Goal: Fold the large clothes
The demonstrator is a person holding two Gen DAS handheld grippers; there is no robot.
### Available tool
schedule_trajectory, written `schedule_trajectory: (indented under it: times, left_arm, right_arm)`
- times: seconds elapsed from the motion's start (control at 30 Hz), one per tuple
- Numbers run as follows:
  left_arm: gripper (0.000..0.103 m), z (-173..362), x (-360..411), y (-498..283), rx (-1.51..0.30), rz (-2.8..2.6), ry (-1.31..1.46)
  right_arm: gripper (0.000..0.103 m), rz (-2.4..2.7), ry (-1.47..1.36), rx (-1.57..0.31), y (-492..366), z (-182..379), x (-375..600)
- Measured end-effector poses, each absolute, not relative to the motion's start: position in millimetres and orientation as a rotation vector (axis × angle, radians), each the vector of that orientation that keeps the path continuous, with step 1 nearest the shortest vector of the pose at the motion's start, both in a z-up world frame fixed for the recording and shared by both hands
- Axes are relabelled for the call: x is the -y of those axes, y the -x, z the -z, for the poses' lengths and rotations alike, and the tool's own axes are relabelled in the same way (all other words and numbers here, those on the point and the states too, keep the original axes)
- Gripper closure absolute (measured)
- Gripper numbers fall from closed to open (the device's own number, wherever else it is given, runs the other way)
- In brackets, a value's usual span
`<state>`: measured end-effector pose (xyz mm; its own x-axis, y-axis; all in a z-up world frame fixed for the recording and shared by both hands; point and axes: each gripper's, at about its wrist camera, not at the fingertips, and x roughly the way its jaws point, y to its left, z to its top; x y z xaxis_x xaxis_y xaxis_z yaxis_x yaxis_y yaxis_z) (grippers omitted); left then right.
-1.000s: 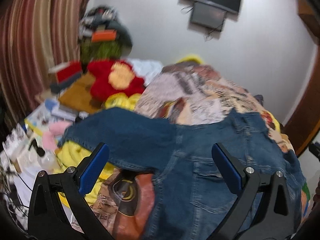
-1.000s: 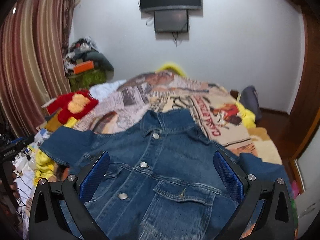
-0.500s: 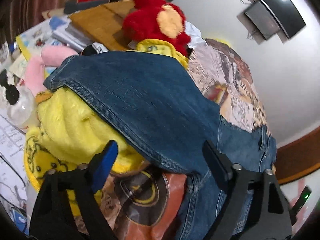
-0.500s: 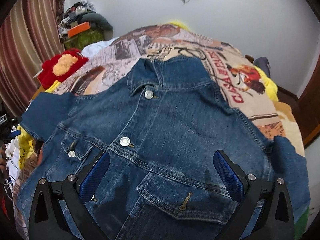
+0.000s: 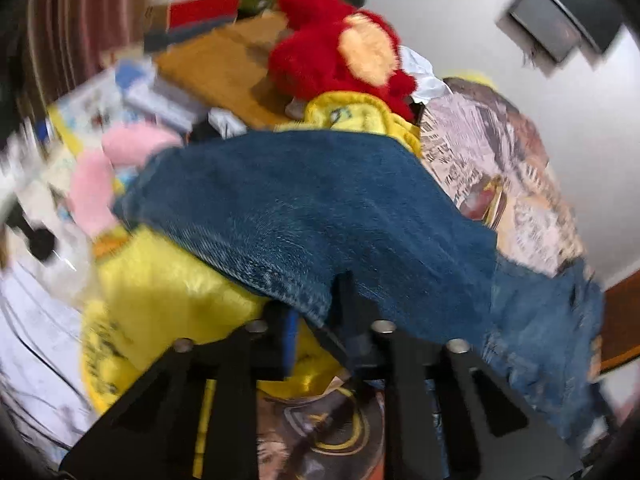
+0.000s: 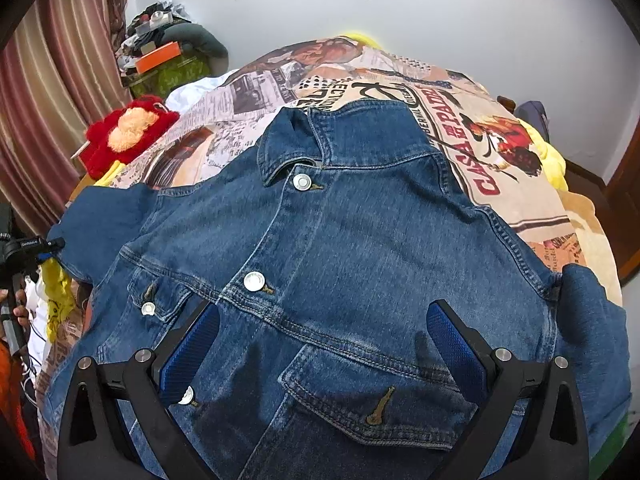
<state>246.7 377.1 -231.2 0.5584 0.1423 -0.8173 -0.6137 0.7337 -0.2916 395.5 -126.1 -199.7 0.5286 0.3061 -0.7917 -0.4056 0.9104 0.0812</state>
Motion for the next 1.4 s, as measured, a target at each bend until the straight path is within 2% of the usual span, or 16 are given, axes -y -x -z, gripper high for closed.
schedule_trajectory:
  times: [0.33,0.47,0.67,0.97,1.13,1.2,1.33,1.4]
  left_arm:
    - [0.096,126.7,-298.3,-272.0,-0.697,-0.393,0.263]
    - [0.097,114.6,-247.8,-293.2,-0.681,-0.274,0.178]
    - [0.097,149.6,-182.6,-326.0,-0.799,-0.121,0.138]
    - [0.096,232.6,-127.6,-341.6,-1.042,0.026,0.259]
    - [0.084,236.5,-120.0,-333.3,-1.07,0.029,0.273]
    - [0.063,235.9,-124.8,-328.5,-1.094,0.046,0.307]
    - [0.055,220.7,-143.1,-298.3,-1.055,0.042,0.348]
    - [0.048,212.4,-159.3,-281.6,-1.024,0.012,0.374]
  right_arm:
    - [0.0,-0.453,0.152,-0.875,-378.7,176.3,132.6]
    - [0.0,-0.446,0.167,-0.863,-371.7,168.8,139.5]
    - [0.0,-0.429,0.164,-0.85,-359.9,159.6,157.3]
    - [0.0,-0.397,0.171,-0.845,-346.8,155.8,180.9]
    - [0.0,-0.392,0.17,-0.857,-346.3,158.5,185.5]
    - [0.0,-0.393,0.172,-0.864,-347.9,160.9,184.2]
    - [0.0,-0.406,0.171,-0.871,-350.8,164.5,177.6]
    - [0.0,-0.414,0.175,-0.874,-352.8,166.9,172.1]
